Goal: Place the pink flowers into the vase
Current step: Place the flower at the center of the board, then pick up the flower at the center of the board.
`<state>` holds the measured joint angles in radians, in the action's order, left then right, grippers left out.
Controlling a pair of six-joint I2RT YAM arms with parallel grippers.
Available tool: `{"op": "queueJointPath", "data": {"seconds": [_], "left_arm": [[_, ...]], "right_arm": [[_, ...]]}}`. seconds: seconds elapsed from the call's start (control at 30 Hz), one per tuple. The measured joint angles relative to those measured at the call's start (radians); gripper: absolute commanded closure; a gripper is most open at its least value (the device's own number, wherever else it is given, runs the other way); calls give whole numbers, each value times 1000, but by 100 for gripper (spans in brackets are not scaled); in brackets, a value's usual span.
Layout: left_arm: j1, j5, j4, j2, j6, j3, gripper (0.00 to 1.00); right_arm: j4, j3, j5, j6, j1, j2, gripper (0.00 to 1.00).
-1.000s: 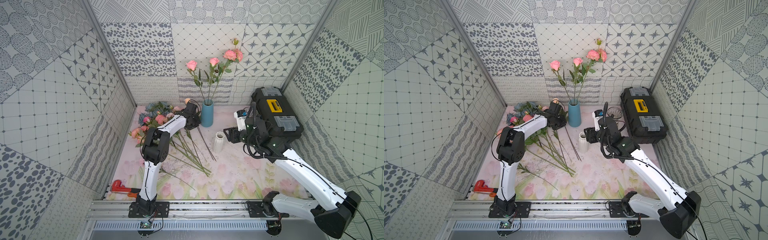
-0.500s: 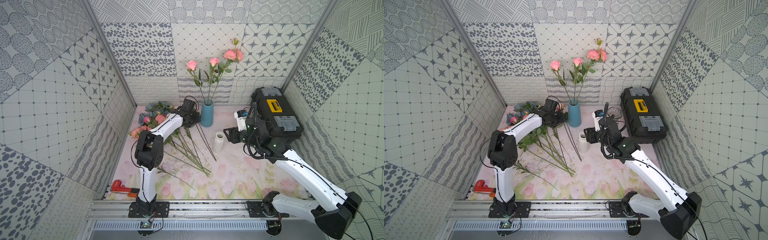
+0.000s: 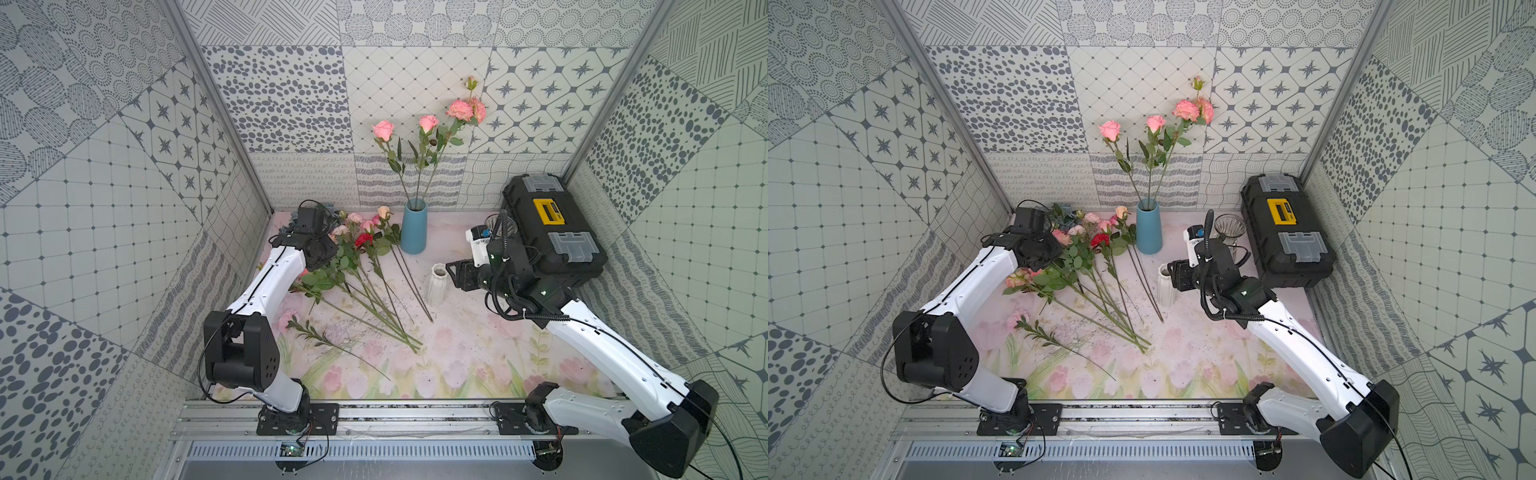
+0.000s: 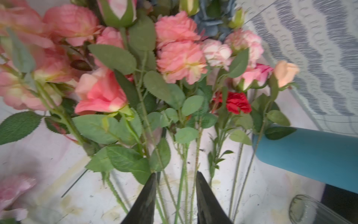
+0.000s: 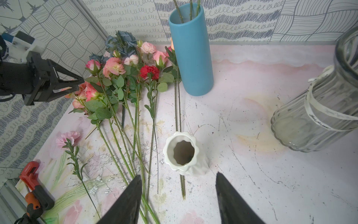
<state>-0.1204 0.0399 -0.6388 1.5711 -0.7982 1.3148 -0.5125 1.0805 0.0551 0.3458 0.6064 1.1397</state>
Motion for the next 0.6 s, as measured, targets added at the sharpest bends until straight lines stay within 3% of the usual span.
{"op": "queueJointPath", "data": {"seconds": [0.17, 0.6], "left_arm": [[48, -6, 6, 30, -6, -53, 78], [56, -43, 76, 174, -32, -53, 78]], "right_arm": [[0, -2, 2, 0, 0, 0, 38], [0, -2, 3, 0, -1, 0, 39]]}}
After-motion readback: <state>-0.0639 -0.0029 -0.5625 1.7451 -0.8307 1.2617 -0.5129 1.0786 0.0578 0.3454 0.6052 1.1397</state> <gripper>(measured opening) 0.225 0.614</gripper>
